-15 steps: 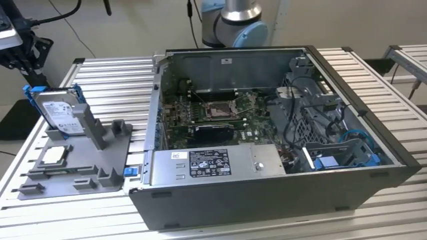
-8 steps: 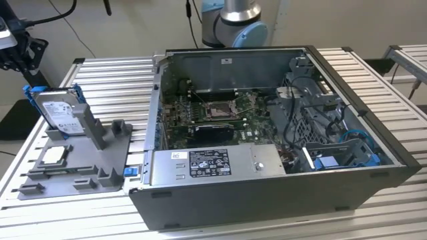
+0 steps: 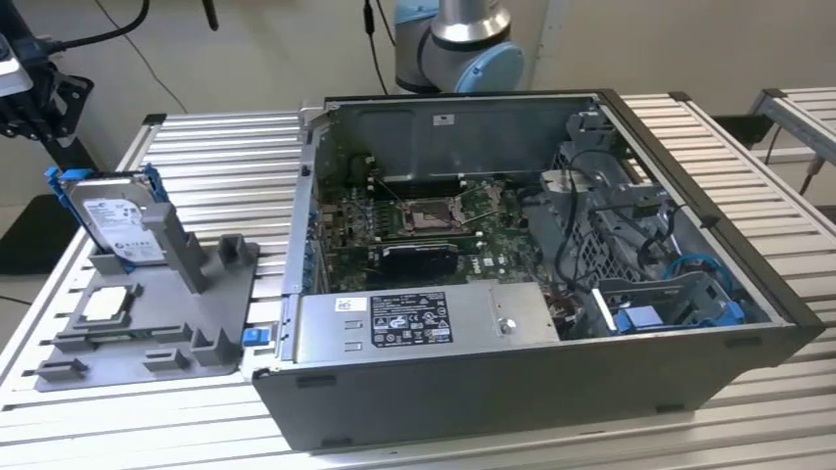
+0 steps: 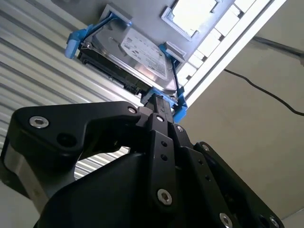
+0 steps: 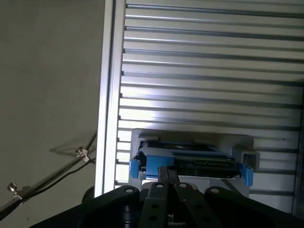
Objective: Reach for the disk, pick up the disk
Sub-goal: 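Reach for the disk, then pick up the disk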
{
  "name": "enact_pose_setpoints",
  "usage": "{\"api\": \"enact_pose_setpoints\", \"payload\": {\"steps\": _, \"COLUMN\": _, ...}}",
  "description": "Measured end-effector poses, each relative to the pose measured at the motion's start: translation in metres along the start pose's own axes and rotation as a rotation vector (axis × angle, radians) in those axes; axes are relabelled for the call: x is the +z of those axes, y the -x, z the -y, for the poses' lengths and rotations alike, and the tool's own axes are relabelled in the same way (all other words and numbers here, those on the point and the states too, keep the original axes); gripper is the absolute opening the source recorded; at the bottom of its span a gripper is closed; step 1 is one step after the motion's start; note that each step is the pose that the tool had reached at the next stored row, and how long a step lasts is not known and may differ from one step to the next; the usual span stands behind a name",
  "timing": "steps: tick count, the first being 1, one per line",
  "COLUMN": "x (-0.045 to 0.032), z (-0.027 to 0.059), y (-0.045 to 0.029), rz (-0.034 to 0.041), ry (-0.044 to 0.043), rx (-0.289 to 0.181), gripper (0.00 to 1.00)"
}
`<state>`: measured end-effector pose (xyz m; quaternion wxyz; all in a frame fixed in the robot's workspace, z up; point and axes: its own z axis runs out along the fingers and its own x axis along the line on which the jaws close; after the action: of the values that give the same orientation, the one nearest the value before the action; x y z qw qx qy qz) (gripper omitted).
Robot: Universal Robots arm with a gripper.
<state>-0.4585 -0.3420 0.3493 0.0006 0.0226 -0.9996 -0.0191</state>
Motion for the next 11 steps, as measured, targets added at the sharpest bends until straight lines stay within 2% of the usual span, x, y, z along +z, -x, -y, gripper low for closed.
{"api": "enact_pose_setpoints", "payload": {"steps": 7, "x": 0.0, "z": 0.0, "y": 0.0, "rz": -0.0001, "ry": 0.0001, "rx": -0.003, "gripper": 0.0}}
{"api": "enact_pose_setpoints", "payload": {"steps": 11, "x": 0.0, "z": 0.0, "y": -0.0001, "rz": -0.0011, "ry": 0.0, "rx": -0.027, "gripper": 0.0}}
